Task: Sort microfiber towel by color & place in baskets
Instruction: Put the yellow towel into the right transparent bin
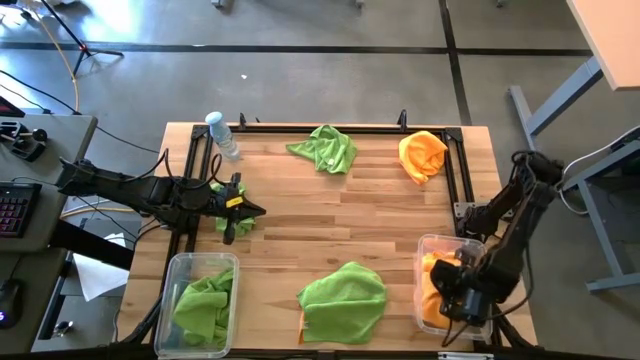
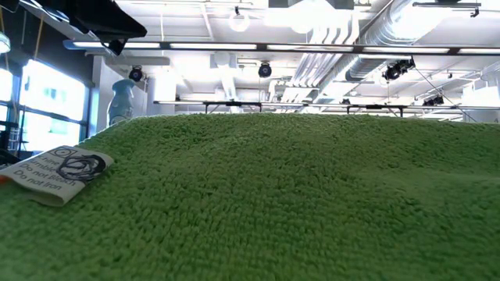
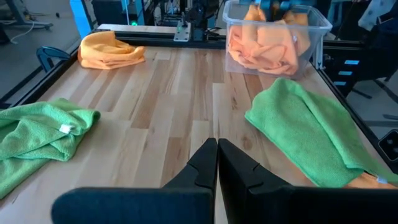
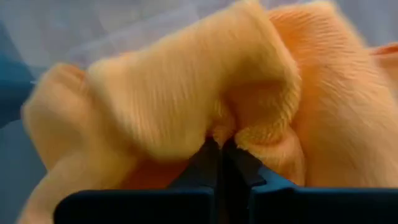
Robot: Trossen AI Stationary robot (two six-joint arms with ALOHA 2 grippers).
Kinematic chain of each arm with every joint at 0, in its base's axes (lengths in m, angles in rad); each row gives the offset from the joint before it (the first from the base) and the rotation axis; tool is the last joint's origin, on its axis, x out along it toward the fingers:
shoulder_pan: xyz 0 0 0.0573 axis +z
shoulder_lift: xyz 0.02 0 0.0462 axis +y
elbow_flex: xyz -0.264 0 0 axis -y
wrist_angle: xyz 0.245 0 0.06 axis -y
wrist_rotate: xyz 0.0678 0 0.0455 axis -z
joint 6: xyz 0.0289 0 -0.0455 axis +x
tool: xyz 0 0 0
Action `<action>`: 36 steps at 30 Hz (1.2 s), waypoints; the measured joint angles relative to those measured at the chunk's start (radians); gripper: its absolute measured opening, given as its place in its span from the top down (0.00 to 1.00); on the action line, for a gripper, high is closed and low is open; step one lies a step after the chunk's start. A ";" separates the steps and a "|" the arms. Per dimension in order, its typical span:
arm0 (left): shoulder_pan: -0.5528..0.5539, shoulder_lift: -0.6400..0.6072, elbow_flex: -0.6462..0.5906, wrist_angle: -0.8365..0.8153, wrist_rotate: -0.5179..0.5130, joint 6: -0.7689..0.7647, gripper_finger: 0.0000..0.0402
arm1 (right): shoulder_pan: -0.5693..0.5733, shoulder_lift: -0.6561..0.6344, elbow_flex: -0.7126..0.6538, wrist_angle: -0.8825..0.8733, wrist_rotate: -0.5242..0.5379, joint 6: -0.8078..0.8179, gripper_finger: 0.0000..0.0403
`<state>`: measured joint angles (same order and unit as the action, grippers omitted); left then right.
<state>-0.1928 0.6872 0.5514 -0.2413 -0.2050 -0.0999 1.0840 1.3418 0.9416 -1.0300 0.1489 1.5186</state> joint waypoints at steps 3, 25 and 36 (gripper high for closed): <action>0.000 0.000 0.000 0.000 0.000 0.000 1.00 | -0.020 0.000 -0.113 0.134 -0.034 -0.036 1.00; 0.000 0.000 0.000 -0.001 0.000 -0.056 1.00 | -0.051 -0.034 -0.241 0.330 -0.045 -0.267 0.89; 0.000 0.000 0.000 -0.001 0.000 -0.055 1.00 | -0.049 -0.104 0.009 -0.004 -0.010 -0.235 0.64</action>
<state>-0.1928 0.6872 0.5514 -0.2424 -0.2050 -0.1546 1.0348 1.2383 0.9508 -1.0336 0.1389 1.2837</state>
